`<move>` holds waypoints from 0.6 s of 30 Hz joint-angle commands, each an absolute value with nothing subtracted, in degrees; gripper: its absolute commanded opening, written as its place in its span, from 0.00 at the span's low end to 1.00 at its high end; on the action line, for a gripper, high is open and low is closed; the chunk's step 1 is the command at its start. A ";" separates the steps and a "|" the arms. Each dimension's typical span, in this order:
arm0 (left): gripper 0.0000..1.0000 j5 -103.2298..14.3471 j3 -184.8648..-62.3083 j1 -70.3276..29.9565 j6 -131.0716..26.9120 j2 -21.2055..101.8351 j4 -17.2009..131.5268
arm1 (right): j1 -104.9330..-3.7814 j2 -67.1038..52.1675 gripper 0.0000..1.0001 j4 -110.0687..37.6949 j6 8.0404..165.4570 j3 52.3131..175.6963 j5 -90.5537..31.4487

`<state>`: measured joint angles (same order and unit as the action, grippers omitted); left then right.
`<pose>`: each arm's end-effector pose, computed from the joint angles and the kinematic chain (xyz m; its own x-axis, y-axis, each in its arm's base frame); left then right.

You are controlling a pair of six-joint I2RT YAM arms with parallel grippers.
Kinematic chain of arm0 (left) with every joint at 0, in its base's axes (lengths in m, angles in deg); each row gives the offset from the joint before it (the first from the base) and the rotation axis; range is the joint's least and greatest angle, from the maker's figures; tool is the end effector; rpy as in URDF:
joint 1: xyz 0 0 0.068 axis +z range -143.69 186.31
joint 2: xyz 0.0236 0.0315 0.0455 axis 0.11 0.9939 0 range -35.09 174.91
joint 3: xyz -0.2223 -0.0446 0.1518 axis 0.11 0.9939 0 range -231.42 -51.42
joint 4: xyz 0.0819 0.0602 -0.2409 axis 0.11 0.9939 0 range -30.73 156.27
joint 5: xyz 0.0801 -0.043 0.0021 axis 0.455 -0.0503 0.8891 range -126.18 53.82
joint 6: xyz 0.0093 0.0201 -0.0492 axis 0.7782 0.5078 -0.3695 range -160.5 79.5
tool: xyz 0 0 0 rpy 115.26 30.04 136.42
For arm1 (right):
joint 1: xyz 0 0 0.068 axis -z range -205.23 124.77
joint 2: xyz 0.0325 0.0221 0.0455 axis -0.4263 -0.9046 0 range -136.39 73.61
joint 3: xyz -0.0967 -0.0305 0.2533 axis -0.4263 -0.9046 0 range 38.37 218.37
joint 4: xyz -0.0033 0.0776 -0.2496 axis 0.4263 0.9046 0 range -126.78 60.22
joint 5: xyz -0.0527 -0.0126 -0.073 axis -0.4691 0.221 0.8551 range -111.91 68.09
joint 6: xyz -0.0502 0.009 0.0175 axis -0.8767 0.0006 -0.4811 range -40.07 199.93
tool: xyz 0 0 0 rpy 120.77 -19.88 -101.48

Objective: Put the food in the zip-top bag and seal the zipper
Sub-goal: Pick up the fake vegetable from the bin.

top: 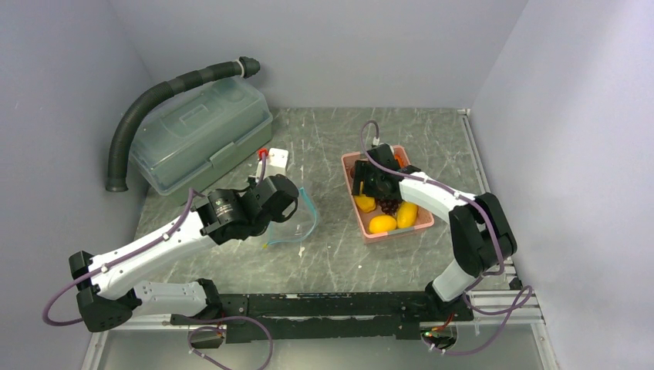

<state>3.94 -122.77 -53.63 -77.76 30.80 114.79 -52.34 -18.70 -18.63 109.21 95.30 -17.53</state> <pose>0.1277 -0.1749 0.3598 -0.5809 0.0795 -0.8101 0.1293 0.9916 0.0046 0.2951 0.1480 0.1963 -0.8269 0.1245 -0.5484 -0.0109 0.9714 0.2370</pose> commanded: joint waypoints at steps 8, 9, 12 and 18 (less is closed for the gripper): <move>0.00 3.62 -124.62 -53.28 -77.98 31.13 114.39 | -52.51 -22.04 0.83 -15.87 107.14 93.74 -14.56; 0.00 3.60 -124.56 -53.28 -77.97 31.22 114.36 | -52.48 -21.64 0.85 -16.34 107.14 93.40 -15.08; 0.00 3.43 -124.68 -53.28 -78.00 31.42 114.20 | -52.44 -21.81 0.88 -16.38 107.17 93.48 -15.92; 0.00 3.48 -124.82 -53.28 -77.94 31.37 114.44 | -52.26 -21.60 0.82 -16.82 107.44 93.26 -16.09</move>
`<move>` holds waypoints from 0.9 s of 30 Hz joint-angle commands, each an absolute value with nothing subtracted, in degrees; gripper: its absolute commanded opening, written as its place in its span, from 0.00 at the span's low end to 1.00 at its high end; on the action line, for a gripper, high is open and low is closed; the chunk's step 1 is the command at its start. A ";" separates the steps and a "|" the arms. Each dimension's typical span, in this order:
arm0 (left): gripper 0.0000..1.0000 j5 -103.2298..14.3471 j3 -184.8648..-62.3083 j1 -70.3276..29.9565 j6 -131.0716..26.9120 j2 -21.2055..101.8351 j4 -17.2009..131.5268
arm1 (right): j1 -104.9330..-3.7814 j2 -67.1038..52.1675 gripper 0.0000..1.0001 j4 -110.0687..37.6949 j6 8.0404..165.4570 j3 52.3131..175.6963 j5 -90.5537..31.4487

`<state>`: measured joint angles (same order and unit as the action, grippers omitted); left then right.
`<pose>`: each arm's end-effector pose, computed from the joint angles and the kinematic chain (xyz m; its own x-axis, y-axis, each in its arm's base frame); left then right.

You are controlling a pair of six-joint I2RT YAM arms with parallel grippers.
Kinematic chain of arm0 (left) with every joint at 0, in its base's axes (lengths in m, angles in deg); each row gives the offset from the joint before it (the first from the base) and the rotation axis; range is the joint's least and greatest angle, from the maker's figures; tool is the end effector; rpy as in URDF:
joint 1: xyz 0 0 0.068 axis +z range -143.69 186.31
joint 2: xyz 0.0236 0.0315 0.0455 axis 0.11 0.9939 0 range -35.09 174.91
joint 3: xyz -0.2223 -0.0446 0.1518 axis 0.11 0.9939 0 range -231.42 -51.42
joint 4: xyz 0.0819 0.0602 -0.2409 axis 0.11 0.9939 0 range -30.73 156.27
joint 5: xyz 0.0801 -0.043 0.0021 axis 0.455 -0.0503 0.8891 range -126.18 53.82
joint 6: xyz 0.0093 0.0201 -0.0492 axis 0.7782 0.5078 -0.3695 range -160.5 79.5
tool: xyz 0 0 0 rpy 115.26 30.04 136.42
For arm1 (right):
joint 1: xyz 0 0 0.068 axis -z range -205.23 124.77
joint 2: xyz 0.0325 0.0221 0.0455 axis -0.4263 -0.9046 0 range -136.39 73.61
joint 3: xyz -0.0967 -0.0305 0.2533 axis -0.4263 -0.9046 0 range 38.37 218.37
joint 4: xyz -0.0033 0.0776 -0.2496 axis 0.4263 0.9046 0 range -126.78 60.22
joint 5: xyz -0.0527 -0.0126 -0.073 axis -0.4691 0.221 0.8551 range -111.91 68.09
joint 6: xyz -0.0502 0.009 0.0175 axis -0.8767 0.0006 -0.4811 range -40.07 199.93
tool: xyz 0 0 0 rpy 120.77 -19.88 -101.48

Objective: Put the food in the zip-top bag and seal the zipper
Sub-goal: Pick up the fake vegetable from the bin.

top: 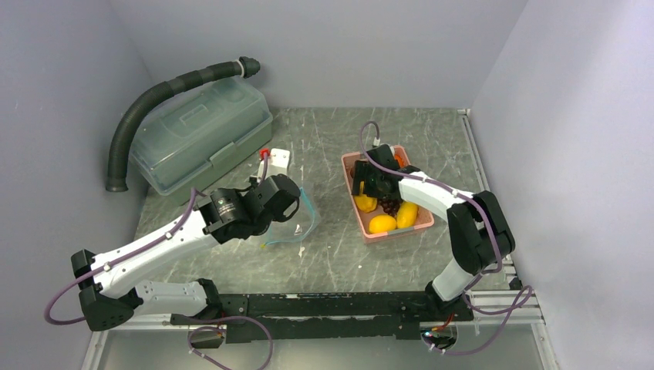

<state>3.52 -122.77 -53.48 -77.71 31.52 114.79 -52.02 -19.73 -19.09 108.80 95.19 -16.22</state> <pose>0.1296 -0.1774 0.3572 -0.5897 0.0880 -0.8028 0.1319 0.9912 0.0118 0.2979 0.1464 0.1907 -0.8257 0.1213 -0.5509 0.0023 0.9773 0.2118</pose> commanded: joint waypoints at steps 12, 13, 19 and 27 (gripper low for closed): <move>0.00 3.44 -125.37 -53.28 -77.90 31.36 114.80 | -52.12 -16.68 0.53 -15.70 107.61 93.25 -15.65; 0.00 3.44 -125.35 -53.28 -77.89 31.35 114.74 | -52.05 -15.79 0.52 -15.31 107.55 93.34 -15.45; 0.00 3.37 -125.62 -53.28 -77.72 31.44 114.59 | -52.12 -9.08 0.49 -12.48 107.75 93.41 -14.00; 0.00 3.30 -125.84 -53.28 -77.42 31.79 114.21 | -52.12 -1.12 0.47 -9.31 108.03 93.48 -12.49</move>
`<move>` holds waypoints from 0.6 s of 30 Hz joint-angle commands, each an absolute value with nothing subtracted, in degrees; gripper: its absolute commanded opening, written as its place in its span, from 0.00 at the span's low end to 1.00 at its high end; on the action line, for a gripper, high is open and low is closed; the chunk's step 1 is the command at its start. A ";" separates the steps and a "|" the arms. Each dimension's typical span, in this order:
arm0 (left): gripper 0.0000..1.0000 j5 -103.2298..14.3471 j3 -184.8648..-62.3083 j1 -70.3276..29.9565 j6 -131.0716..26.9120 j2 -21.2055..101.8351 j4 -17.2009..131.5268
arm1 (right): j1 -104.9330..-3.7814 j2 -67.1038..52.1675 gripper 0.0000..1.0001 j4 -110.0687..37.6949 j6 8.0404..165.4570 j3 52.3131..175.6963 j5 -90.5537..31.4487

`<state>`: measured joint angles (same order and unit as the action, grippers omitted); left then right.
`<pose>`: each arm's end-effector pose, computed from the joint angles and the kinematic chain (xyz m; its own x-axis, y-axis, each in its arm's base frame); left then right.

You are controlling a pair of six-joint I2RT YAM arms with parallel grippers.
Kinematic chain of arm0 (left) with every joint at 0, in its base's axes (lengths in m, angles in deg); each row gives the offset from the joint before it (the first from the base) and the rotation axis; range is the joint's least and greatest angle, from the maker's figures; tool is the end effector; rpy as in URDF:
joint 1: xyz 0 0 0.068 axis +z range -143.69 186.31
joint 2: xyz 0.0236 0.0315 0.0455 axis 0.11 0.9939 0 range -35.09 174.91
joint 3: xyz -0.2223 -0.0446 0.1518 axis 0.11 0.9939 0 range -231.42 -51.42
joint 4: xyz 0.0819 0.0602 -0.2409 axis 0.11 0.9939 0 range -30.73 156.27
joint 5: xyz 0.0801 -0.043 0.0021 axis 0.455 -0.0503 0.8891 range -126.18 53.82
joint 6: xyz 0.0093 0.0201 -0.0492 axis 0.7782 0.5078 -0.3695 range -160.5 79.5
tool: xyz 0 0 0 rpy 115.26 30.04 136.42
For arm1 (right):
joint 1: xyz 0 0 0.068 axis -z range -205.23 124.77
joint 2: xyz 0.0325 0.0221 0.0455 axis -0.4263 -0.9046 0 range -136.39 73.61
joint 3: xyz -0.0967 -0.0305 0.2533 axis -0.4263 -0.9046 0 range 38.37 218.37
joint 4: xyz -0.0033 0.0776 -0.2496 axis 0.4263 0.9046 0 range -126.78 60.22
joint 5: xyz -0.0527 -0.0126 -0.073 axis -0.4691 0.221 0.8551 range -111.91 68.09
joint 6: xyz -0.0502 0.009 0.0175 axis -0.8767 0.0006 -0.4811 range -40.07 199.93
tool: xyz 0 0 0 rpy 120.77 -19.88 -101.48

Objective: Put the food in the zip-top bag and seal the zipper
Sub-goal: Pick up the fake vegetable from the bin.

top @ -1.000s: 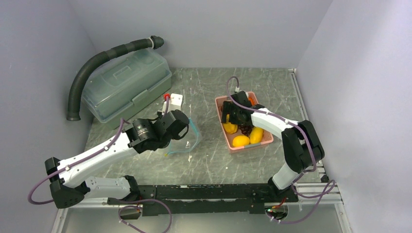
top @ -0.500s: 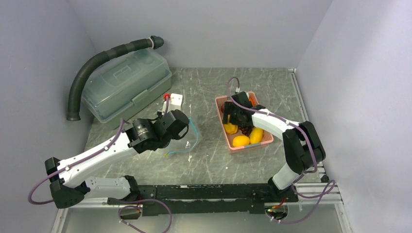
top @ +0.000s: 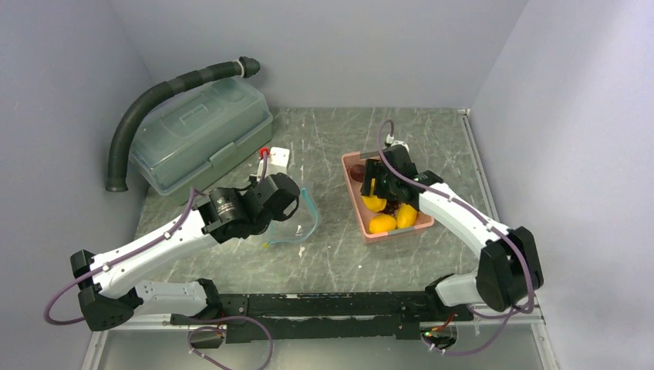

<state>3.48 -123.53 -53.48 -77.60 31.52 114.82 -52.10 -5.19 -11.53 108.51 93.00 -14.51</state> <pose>0.1295 -0.1773 0.3612 -0.5846 0.0811 -0.8072 0.1334 0.9911 0.0030 0.2589 0.1260 0.2439 -0.7737 0.1398 -0.6179 -0.0038 0.9743 0.2252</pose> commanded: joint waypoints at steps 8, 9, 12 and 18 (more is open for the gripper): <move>0.00 3.33 -126.32 -53.10 -77.09 32.06 114.13 | -52.17 7.75 0.46 -8.35 108.35 93.25 -17.75; 0.00 3.29 -126.28 -53.02 -77.03 32.06 114.14 | -52.28 8.66 0.46 -8.31 108.40 93.22 -18.63; 0.00 3.26 -126.31 -52.93 -76.89 32.23 114.05 | -52.46 11.53 0.46 -9.17 108.41 92.81 -22.83; 0.00 2.81 -126.74 -52.84 -76.52 33.17 113.83 | -53.79 16.99 0.45 -14.40 109.21 90.70 -33.70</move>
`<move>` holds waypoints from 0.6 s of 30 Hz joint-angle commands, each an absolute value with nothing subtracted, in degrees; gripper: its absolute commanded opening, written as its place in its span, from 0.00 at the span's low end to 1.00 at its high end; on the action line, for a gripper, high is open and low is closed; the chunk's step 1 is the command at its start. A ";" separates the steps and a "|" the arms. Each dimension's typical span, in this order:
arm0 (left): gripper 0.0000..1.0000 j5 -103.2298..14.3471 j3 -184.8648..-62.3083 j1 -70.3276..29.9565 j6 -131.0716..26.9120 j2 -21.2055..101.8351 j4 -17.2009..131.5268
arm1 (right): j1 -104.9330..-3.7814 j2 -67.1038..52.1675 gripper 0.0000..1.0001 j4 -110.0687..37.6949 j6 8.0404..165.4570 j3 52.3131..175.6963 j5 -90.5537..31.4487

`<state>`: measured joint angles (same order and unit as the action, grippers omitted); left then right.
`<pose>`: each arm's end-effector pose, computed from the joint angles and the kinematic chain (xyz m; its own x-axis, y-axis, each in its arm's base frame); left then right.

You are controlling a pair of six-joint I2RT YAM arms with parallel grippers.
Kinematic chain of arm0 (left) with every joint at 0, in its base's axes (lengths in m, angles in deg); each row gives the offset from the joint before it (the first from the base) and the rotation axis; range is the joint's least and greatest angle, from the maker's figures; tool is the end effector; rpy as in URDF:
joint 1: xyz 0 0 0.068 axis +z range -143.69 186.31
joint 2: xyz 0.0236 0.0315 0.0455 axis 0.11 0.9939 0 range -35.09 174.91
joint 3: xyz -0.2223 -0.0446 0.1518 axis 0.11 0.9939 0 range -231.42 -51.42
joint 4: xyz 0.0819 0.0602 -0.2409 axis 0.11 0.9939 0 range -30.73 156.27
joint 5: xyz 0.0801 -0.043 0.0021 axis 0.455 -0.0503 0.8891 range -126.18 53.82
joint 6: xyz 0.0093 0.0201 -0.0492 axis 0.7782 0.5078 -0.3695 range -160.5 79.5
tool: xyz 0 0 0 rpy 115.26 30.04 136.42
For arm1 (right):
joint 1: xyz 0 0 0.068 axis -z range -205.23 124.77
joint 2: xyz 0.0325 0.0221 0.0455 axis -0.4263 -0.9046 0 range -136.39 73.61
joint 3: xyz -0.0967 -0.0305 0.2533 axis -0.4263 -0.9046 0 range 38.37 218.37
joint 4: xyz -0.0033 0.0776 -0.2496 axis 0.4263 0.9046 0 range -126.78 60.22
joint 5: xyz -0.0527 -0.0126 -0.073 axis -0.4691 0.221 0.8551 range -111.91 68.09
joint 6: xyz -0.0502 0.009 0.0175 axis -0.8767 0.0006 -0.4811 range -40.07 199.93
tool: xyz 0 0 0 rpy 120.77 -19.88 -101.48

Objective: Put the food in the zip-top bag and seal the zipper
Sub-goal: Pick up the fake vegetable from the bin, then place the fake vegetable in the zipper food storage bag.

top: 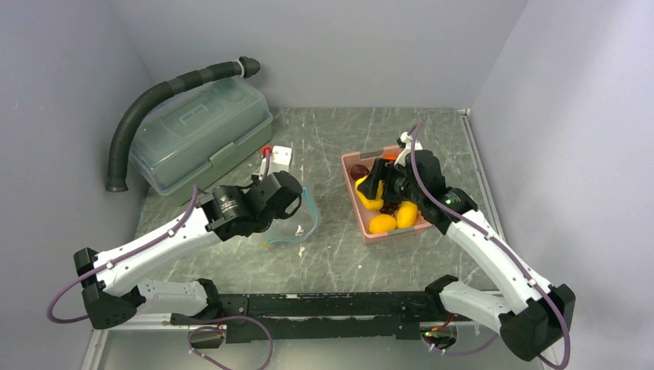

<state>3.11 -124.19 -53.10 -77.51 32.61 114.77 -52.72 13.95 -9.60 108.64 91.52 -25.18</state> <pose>0.1330 -0.1807 0.3608 -0.5908 0.0838 -0.8025 0.1319 0.9912 0.0064 0.2013 0.1070 0.3124 -0.6733 0.1903 -0.7145 -0.2046 0.8806 0.4274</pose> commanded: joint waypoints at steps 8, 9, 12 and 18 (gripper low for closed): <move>0.00 2.41 -127.09 -52.75 -76.26 33.55 113.51 | -59.31 19.82 0.45 -20.67 111.41 90.03 -41.72; 0.00 2.38 -127.14 -52.75 -76.23 33.51 113.56 | -60.64 19.59 0.45 -21.16 111.59 90.34 -41.58; 0.00 2.28 -127.19 -52.75 -76.25 33.46 113.56 | -64.91 18.45 0.46 -22.17 112.06 91.49 -39.96; 0.00 1.78 -127.37 -52.66 -76.36 33.73 113.58 | -70.68 15.02 0.46 -26.10 114.43 92.84 -37.89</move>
